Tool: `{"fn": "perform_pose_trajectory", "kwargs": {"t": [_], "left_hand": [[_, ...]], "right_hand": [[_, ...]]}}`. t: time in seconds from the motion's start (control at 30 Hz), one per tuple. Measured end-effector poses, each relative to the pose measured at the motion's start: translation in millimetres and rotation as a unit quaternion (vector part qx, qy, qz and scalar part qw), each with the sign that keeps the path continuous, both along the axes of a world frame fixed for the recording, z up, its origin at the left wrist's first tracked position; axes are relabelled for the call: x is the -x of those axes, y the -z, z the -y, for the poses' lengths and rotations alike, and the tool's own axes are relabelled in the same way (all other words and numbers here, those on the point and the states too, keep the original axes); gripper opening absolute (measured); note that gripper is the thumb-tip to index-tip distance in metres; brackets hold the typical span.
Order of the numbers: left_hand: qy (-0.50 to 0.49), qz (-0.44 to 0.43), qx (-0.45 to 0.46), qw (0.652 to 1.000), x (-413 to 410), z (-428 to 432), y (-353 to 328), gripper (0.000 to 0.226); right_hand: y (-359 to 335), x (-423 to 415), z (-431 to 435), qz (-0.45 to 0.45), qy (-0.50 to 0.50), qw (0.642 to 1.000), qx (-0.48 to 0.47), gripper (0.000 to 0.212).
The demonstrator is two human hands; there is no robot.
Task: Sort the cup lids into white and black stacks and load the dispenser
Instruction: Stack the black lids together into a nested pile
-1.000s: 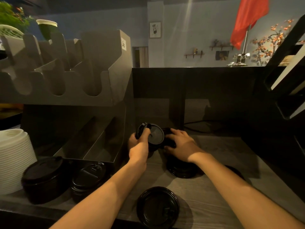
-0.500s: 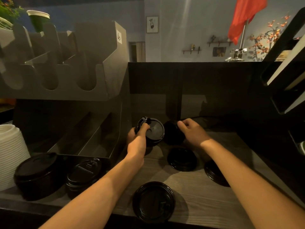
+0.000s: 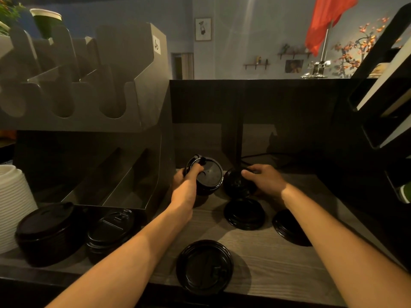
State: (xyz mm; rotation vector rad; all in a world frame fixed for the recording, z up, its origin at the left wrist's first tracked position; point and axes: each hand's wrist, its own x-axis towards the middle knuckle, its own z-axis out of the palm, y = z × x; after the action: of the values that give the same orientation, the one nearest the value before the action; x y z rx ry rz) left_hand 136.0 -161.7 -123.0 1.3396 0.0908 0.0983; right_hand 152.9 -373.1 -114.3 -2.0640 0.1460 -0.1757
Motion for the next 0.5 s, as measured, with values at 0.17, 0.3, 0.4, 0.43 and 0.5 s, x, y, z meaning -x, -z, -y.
{"fn": "perform_pose_trajectory", "kwargs": {"t": [0.17,0.3,0.4,0.43,0.5], "left_hand": [[0.005,0.01,-0.011,1.0,-2.1,-0.9,2.0,0.008],[0.009,0.002,-0.019,1.0,-2.7,-1.3,2.3,0.011],[0.017,0.004,-0.018,1.0,-1.2,-1.1,2.2,0.011],[0.019,0.004,-0.015,1.0,-1.5,-1.2,2.7,0.011],[0.019,0.007,-0.013,1.0,-1.5,-1.6,3.1,0.009]], "right_hand": [[0.5,2.5,1.1,0.03,0.013,0.999,0.042,0.031],[3.4,2.4,-1.5,0.039,0.012,0.994,0.102,0.035],[4.3,4.6,-2.8,0.02,0.0,0.984,0.178,0.04],[5.0,5.5,-3.5,0.009,-0.003,0.978,0.21,0.042],[4.5,8.2,-6.5,0.021,0.006,0.971,0.24,0.044]]}}
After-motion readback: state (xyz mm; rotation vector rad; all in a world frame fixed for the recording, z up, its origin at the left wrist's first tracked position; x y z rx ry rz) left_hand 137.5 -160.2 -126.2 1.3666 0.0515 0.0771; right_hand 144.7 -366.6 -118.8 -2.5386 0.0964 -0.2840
